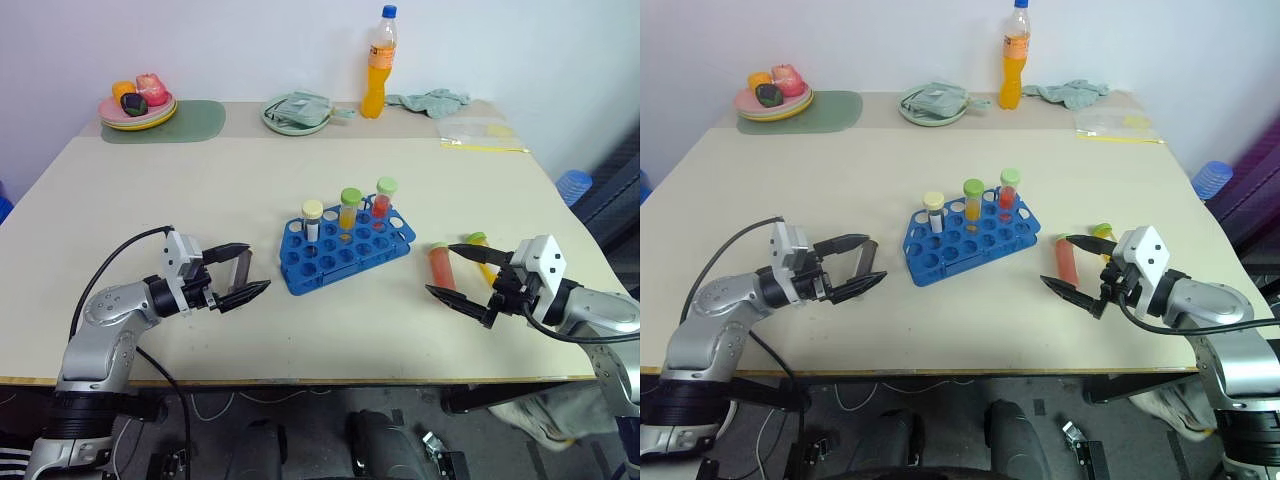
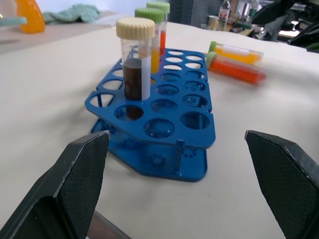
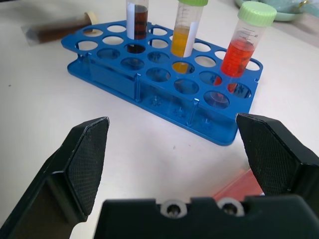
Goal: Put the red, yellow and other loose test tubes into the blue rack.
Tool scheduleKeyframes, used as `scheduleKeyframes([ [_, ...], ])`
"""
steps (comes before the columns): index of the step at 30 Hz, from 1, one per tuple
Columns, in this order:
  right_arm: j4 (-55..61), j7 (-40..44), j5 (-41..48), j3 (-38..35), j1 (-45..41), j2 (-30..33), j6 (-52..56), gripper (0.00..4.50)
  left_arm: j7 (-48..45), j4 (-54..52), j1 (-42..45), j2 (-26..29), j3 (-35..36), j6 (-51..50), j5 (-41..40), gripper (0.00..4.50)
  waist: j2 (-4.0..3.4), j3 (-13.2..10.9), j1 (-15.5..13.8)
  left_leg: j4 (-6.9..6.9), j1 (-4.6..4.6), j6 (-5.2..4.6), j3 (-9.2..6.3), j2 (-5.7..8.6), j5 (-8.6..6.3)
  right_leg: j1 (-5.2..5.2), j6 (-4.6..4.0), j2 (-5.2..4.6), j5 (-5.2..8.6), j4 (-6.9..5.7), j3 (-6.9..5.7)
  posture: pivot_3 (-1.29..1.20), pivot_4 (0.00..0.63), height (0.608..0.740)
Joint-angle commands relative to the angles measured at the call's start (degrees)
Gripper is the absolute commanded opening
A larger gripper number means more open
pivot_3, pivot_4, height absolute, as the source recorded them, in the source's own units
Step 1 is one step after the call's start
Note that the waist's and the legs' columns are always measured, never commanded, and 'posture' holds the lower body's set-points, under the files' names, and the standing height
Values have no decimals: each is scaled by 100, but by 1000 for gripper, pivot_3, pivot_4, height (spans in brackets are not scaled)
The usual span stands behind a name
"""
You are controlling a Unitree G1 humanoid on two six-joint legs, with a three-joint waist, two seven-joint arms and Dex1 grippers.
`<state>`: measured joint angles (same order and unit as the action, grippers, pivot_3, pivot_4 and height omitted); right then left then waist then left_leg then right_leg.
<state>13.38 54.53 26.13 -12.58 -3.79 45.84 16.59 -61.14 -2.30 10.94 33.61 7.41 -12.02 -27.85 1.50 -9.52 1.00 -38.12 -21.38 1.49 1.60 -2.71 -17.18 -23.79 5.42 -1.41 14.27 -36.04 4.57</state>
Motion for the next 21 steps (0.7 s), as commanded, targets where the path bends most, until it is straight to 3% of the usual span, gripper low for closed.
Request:
scheduleKeyframes([
  [1, -52, 27, 37, -121, -310, 64, -79, 4500, 15, -67, 117, -16, 28, 70, -51, 4478, 0, 0, 2, 0, 0, 0, 0, 0, 0, 0, 0, 1, 0, 0, 0, 0, 150, 740],
  [5, -292, -179, -200, 38, -650, -90, -247, 4500, 113, -46, 276, -85, 14, 71, -36, 4478, 0, 0, -4, 0, 0, 0, 0, 0, 0, 1, 0, 1, 0, 1, 0, 0, 150, 740],
  [13, 70, -692, 9, -123, -736, -200, 545, 4500, -23, -46, 523, -218, -195, 105, -36, 4478, 0, 0, -25, -1, -3, 0, -1, 1, 0, 1, 1, 0, -1, 1, 0, 0, 150, 740],
  [17, 593, -1442, -114, 71, -744, -164, 1618, 4500, 3, 117, 621, -384, -275, 250, 37, 4478, 0, 0, -7, -1, -2, 0, -2, 1, 0, 0, 0, 0, 0, -1, 0, 0, 150, 740],
  [19, 773, -1971, -484, 333, -820, 83, 2586, 4500, 45, 252, 725, -513, -410, 362, 183, 4478, -2, 2, -6, -1, -1, 0, -2, 1, 0, 1, 0, 1, -1, -1, 0, 0, 150, 740],
  [21, 950, -2163, -259, 302, -1015, 195, 3562, 4500, 12, 236, 793, -570, -506, 350, 208, 4478, -1, 1, -8, -2, -3, 0, -2, 2, 0, 0, -1, -1, 0, 0, 1, 0, 150, 740],
])
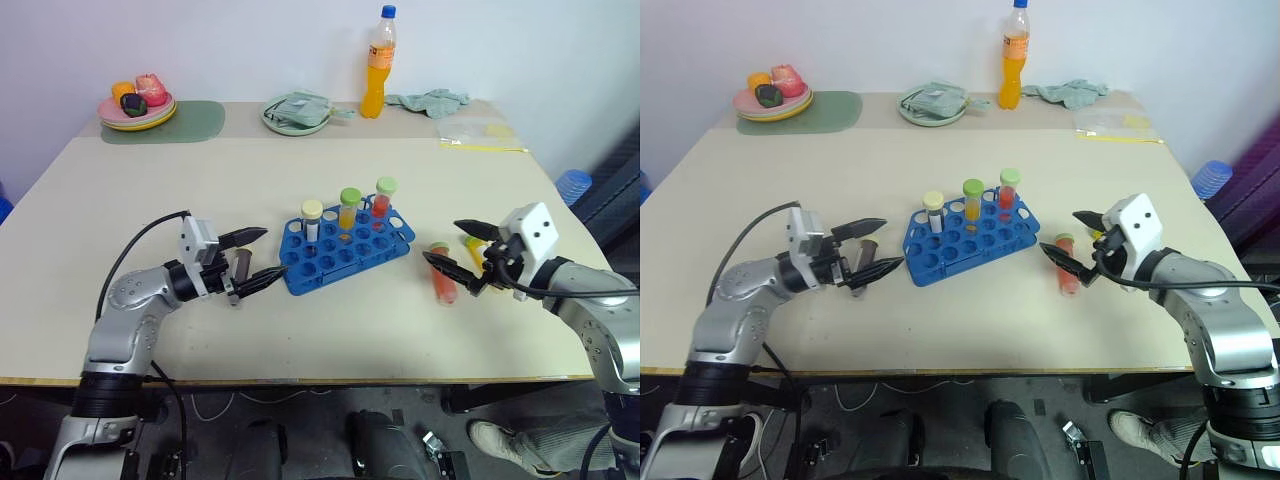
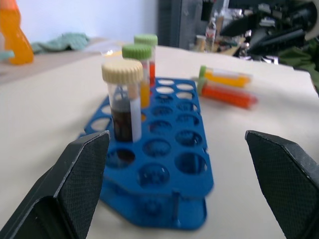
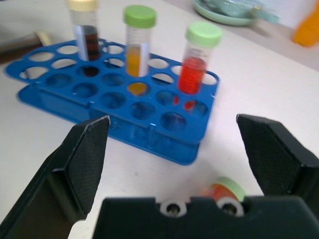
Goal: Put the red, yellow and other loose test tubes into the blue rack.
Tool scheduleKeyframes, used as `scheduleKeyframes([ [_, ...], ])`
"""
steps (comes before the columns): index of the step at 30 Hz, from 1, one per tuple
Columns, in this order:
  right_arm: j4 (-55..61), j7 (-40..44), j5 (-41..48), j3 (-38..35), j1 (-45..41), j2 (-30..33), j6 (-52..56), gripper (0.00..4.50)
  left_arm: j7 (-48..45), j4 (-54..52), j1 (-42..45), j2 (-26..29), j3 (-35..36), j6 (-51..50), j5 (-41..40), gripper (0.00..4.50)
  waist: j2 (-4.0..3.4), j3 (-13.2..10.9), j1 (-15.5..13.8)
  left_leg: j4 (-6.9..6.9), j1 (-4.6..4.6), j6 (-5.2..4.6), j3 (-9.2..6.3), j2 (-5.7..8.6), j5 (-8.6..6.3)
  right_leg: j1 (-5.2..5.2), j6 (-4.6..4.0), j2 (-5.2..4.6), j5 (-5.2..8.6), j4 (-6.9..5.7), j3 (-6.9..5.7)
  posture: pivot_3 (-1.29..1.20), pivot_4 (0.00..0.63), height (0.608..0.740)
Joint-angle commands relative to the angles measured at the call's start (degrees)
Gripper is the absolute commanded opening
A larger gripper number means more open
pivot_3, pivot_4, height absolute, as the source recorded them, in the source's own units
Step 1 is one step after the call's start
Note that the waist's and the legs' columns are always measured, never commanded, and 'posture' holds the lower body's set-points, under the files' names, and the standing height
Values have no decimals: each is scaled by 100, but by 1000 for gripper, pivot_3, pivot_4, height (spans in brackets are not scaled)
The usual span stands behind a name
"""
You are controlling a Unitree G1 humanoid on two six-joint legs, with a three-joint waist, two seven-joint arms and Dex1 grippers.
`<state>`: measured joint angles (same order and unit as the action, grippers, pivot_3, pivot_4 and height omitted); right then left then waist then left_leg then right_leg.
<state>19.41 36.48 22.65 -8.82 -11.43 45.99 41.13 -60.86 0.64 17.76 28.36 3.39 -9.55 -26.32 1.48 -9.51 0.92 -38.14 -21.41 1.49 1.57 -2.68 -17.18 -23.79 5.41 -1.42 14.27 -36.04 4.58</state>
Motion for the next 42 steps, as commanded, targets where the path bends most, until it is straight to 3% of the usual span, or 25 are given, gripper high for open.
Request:
scheduleKeyframes([
  [1, 412, -376, 267, -148, -356, 163, 1422, 4500, -45, -90, 123, -55, -139, 70, 32, 4478, 1, -1, -5, 0, -1, 0, 0, 0, 0, -1, 0, 0, 0, 1, 0, 0, 150, 740],
  [4, 411, -809, 503, -393, -812, -66, 2840, 4500, -326, -73, 128, -30, -308, 79, 0, 4478, 1, -1, 14, 1, -4, 0, 0, -1, 0, -7, 0, 1, 0, 0, 1, 0, 150, 740],
  [6, 345, -1142, 517, -680, -1348, -493, 4402, 4500, -369, 11, 245, -55, -306, 86, -27, 4478, 2, 0, 19, 1, -4, 0, 0, -2, 0, -7, -1, 2, 0, 0, 2, 0, 150, 740],
  [8, 328, -1384, 606, -832, -1628, -803, 5099, 4500, -393, 50, 331, -71, -285, 53, -63, 4478, 1, 0, 14, 1, -6, 0, -2, -2, 0, -10, -1, 3, -1, 0, 2, 0, 150, 740],
  [12, -257, -2292, 1149, -851, -2033, -1311, 5137, 4500, -441, 168, 411, -139, -323, 202, 22, 4478, 1, 0, 12, 3, -10, -1, -3, -1, -1, -9, -1, 1, -1, 2, 0, 0, 150, 740],
  [17, -1154, -3092, 1400, -251, -2597, -1124, 5137, 4500, -236, -137, 264, -253, -397, 146, 35, 4478, 1, 0, 26, 3, -19, -1, 2, 2, -1, -21, 0, -2, -2, 2, 3, 0, 150, 740],
  [24, -2113, -3519, 1500, 75, -3175, -903, 5137, 4500, 75, -624, -30, -201, -362, -47, 2, 4478, 1, 0, 29, 5, -23, -2, 1, 0, -1, -25, 1, -1, -2, 1, 3, 0, 150, 740],
  [36, -4032, -4030, 2906, 1020, -4164, -346, 5137, 4500, 246, -751, -112, -270, -395, -83, -36, 4478, 1, 0, 44, 8, -27, -4, 3, -1, -1, -31, 0, 1, -2, 4, 3, 0, 150, 740],
  [42, -4251, -4538, 3362, 1200, -4187, -299, 5137, 4500, 291, -800, -177, -322, -412, -37, -6, 4478, 1, 0, 39, 6, -54, -4, 1, -1, -1, -54, 2, 1, -3, 5, 2, 0, 150, 740],
])
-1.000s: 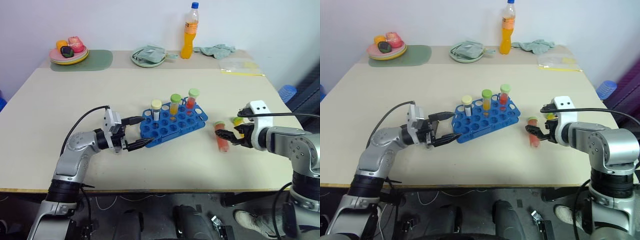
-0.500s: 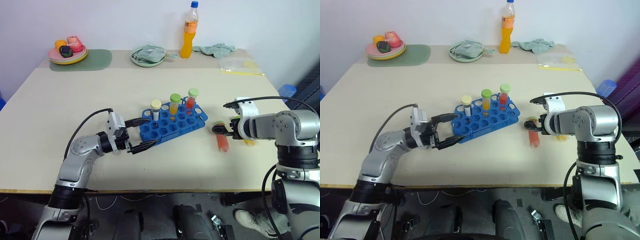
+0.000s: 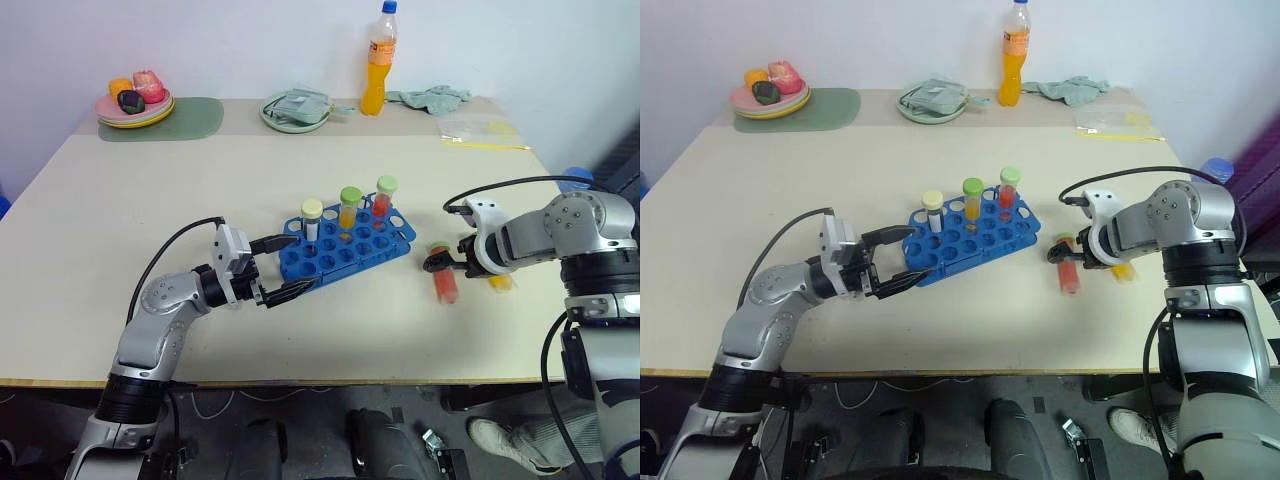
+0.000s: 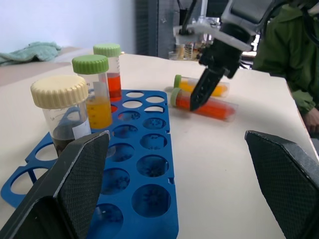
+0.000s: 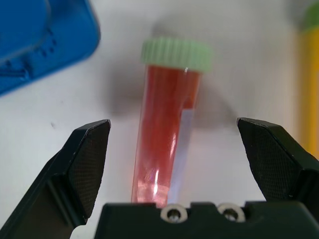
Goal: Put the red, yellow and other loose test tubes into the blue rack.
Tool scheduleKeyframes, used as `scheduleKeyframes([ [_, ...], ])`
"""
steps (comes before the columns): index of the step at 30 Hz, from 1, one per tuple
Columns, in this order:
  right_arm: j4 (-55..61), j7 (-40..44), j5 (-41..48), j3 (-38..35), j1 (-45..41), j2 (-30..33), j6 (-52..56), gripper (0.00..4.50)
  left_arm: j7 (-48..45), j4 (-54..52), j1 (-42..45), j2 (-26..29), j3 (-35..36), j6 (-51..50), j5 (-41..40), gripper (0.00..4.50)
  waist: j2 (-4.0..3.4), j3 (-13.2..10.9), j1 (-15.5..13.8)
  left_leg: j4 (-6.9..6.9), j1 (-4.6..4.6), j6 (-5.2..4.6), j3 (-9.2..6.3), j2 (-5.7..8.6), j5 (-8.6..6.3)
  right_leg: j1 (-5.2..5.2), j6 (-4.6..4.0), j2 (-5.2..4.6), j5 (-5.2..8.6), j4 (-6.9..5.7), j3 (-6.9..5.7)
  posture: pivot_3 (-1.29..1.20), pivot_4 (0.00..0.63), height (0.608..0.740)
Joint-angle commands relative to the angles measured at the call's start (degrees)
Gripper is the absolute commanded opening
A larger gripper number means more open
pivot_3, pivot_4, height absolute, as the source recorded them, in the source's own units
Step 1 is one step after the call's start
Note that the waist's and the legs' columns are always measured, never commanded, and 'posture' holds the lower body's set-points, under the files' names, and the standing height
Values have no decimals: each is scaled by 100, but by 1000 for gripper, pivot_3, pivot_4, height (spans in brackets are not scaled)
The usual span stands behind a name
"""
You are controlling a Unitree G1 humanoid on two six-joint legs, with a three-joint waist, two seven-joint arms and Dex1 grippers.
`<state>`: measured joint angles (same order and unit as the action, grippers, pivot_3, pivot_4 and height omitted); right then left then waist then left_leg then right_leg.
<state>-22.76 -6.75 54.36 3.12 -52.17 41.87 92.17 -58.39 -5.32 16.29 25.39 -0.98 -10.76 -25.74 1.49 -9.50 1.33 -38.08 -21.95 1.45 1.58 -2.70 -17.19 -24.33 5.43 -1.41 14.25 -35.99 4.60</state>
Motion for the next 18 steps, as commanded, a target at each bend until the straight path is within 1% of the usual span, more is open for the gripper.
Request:
scheduleKeyframes([
  [1, -45, -290, 152, -26, -110, 81, 33, 4500, 56, -219, -40, -32, 25, 87, -59, 4478, 0, 0, -2, 0, -1, 0, 0, 0, 0, -1, 0, 0, 0, 1, 0, 0, 150, 740],
  [7, -41, -445, 23, -45, -33, -44, 33, 4500, 103, -279, -115, -49, 33, 100, -58, 4478, 1, 1, -14, -3, -5, 0, 0, 0, 0, -1, 0, -1, 0, 4, 0, 0, 150, 740],
  [8, -42, -451, 8, -52, -21, -55, 33, 3984, 106, -282, -123, -46, 33, 106, -57, 4500, 1, 1, -15, -3, -6, 0, -1, 0, 0, -1, 0, -1, 0, 5, 0, 0, 150, 740],
  [9, -15, -458, -29, -68, 14, -66, 33, 3675, 112, -296, -150, -41, 39, 110, -58, 4500, 1, 1, -14, -3, -7, 0, -1, 0, 0, -1, 0, -1, 0, 5, 0, 0, 150, 740],
  [10, 2, -472, -58, -94, 38, -89, 33, 3217, 115, -304, -175, -33, 46, 113, -57, 4500, 1, 1, -12, -3, -7, 0, -1, 0, 0, -3, -1, -1, 0, 6, 0, 0, 150, 740],
  [14, 189, -471, -7, -132, 103, -125, 33, 1253, 106, -328, -252, -5, 73, 121, -65, 4500, 1, 1, -3, -3, -10, 0, -1, -1, 0, -6, 0, 0, 0, 7, -1, 0, 150, 740],
  [18, 536, -549, -38, -294, 293, -88, 33, 1253, 124, -341, -223, 2, 72, 95, -65, 4500, 1, 2, -9, -3, -11, 0, -2, -1, 0, -6, 0, 0, 0, 7, -1, 0, 150, 740],
])
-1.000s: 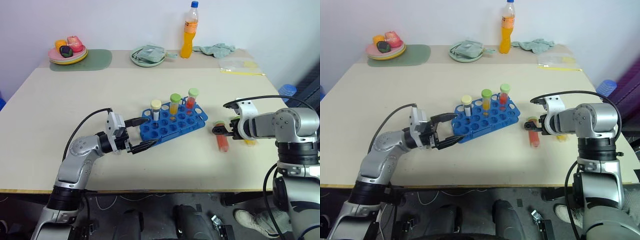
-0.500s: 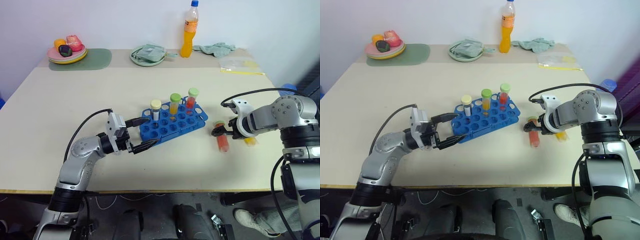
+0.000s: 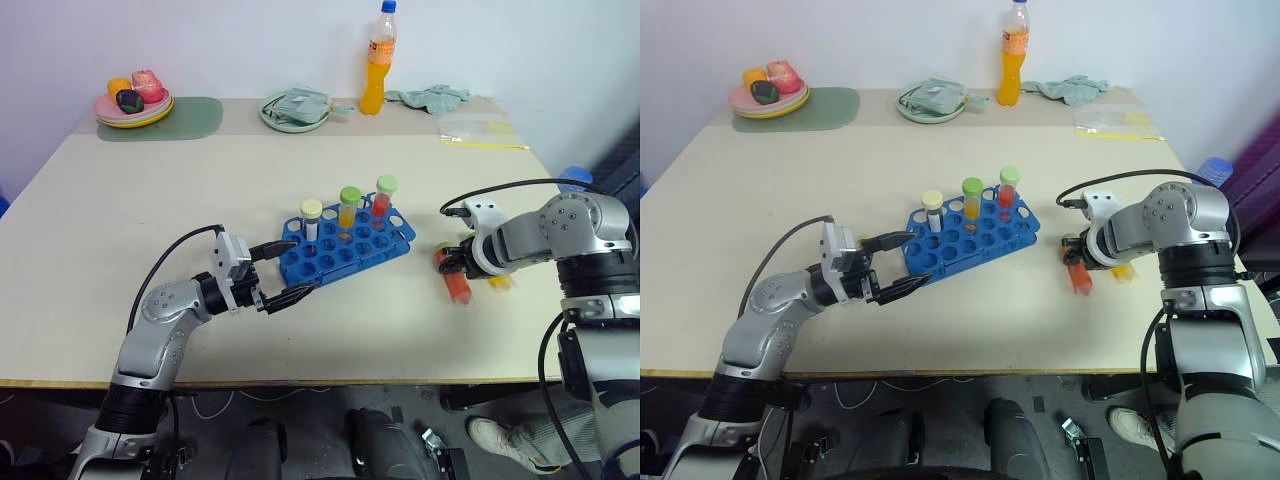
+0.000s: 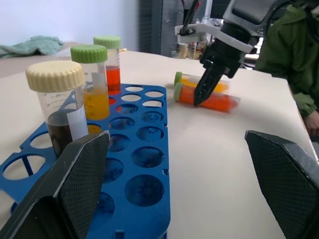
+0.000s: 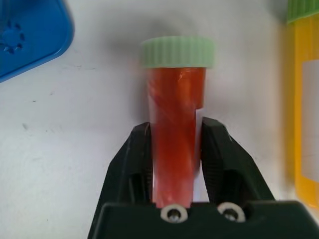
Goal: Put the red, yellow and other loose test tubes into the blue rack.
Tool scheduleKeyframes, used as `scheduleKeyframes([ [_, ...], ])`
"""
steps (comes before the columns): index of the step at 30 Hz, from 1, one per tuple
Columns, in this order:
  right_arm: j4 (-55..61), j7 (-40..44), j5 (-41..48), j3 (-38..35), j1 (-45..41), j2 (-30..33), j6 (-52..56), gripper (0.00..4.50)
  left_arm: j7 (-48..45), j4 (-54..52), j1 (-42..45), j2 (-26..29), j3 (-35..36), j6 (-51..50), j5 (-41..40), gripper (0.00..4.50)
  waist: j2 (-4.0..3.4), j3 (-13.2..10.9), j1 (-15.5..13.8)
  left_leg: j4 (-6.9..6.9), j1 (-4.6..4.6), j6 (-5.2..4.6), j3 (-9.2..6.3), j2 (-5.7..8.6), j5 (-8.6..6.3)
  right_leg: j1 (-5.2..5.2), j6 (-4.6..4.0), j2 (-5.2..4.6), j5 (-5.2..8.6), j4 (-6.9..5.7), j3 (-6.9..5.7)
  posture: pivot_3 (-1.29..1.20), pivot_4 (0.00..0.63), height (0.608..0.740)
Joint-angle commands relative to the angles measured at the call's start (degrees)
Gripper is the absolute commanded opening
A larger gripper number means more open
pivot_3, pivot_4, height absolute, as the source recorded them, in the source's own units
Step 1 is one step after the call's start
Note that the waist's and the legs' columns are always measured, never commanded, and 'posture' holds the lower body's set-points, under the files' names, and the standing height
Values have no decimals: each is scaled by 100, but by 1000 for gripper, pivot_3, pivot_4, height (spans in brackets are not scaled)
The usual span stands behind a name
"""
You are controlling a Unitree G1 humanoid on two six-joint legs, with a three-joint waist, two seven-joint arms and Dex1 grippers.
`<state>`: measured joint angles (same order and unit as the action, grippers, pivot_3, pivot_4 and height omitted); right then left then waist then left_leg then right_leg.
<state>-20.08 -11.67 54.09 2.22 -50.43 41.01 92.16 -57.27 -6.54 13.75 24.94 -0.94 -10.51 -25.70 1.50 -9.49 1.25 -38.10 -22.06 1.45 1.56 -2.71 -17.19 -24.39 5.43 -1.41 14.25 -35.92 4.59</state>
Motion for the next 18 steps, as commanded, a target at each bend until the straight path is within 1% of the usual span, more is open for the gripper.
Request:
scheduleKeyframes([
  [1, 388, -45, -85, -250, 167, 46, 34, 1253, 14, -232, 52, 53, 60, 57, -66, 4500, 0, 0, -2, 0, -1, 0, 0, 0, 0, 0, 0, 0, 0, 0, 0, 0, 150, 740],
  [3, 734, -11, -466, -413, 275, 110, 18, 1253, 27, -250, 105, 59, 57, 11, -81, 4500, -1, 0, -8, 0, -3, 0, 0, 0, 0, -2, 0, 0, 0, 1, 0, 0, 150, 740],
  [5, 865, -81, -644, -1135, 323, -126, -5, 1253, 36, -266, 184, 75, 44, -34, -77, 4500, -1, 0, -19, 0, -9, 0, -1, 1, 0, -5, 0, -1, 0, 2, -1, 0, 150, 740],
  [7, 1344, 58, -627, -1688, 558, -308, -385, 1253, 48, -273, 258, 89, 51, -97, -110, 4500, -1, 0, -25, -3, -16, 0, -1, 2, 0, -8, 3, -2, -2, 5, -1, 0, 150, 740],
  [9, 2146, 541, -577, -1707, 994, -235, -713, 1253, 10, -235, 297, 120, 84, -108, -143, 4500, -2, 1, -27, -2, -19, 0, -5, 2, 0, -8, 16, -1, -9, 9, -4, 0, 150, 740],
  [10, 2538, 691, -510, -1846, 1250, -361, -912, 1253, -39, -172, 327, 150, 117, -105, -160, 4500, -2, 1, -24, -1, -20, 0, -8, 1, 0, -8, 18, 0, -10, 11, -7, 0, 150, 740],
  [12, 3381, 1183, -283, -2172, 1900, -660, -1534, 1253, -119, -69, 409, 200, 123, -103, -165, 4500, -2, 2, -20, 3, -21, -3, -14, -1, -2, -8, 20, 2, -10, 13, -12, 0, 150, 740],
  [14, 3969, 1527, -484, -2146, 2440, -862, -2289, 1253, -242, 104, 492, 289, 178, -35, -175, 4500, -3, 2, -15, 6, -21, -6, -19, -3, -3, -8, 23, 6, -12, 12, -16, 0, 150, 740],
  [16, 4215, 1901, -979, -2099, 2903, -1094, -3496, 1253, -301, 290, 569, 350, 240, 61, -144, 4500, -5, 1, -6, 4, -20, -6, -18, -3, -3, -8, 22, 7, -11, 10, -15, 0, 150, 740],
  [18, 4145, 2110, -1046, -2211, 3009, -1470, -4219, 1253, -347, 420, 605, 423, 320, 156, -120, 4500, -5, 2, 25, -1, -15, -6, -13, -3, -3, -7, 21, 7, -11, 8, -11, 0, 150, 740],
])
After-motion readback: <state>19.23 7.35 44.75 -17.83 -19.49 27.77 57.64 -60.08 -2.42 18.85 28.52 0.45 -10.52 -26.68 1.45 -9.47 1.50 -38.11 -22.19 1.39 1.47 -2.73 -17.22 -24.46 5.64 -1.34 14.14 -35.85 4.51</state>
